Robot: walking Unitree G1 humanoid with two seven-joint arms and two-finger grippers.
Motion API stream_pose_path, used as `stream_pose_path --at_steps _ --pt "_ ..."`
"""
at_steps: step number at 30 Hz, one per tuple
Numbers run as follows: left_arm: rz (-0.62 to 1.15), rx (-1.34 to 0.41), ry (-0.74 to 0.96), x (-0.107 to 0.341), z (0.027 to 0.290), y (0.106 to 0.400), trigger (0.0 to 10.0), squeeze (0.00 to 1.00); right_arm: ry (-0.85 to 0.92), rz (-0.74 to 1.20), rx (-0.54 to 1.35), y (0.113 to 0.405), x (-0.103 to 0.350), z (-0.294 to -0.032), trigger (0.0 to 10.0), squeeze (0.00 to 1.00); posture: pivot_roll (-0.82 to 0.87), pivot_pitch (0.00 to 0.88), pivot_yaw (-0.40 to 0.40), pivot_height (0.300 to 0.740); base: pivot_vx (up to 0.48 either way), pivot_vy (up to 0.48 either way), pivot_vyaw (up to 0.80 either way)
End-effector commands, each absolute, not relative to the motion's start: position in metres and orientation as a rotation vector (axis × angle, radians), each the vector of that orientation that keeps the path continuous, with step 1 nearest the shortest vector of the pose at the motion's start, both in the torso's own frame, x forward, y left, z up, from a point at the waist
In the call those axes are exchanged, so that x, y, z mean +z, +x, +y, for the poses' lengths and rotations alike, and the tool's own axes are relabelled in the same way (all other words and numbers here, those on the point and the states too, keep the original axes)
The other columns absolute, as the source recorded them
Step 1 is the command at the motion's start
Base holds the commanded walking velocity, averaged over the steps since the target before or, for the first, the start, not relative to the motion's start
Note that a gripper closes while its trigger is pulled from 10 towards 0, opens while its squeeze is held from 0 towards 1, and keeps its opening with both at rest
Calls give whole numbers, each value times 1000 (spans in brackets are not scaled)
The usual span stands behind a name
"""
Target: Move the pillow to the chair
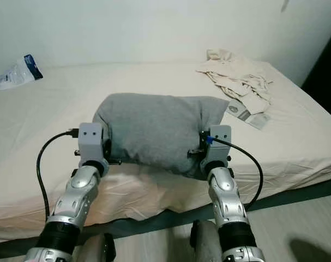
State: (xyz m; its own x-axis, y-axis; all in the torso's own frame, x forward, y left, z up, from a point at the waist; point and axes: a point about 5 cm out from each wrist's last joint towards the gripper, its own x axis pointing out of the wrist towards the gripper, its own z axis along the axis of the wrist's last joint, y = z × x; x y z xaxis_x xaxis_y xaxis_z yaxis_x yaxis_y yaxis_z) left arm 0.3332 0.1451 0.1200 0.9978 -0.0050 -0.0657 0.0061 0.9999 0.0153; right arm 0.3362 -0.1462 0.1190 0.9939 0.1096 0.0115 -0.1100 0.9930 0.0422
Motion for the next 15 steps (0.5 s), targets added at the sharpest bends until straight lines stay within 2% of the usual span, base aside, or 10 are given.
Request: stream_pose_path --at_steps 1,15 --pt "45 -62 43 122 133 333 10000 0 33 -58 181 339 128 -130 10000 0 -11 53 -47 563 0 0 0" --pt "48 -27 40 122 142 337 10000 0 31 -68 204 340 128 -125 10000 0 -14 39 -41 563 0 0 0"
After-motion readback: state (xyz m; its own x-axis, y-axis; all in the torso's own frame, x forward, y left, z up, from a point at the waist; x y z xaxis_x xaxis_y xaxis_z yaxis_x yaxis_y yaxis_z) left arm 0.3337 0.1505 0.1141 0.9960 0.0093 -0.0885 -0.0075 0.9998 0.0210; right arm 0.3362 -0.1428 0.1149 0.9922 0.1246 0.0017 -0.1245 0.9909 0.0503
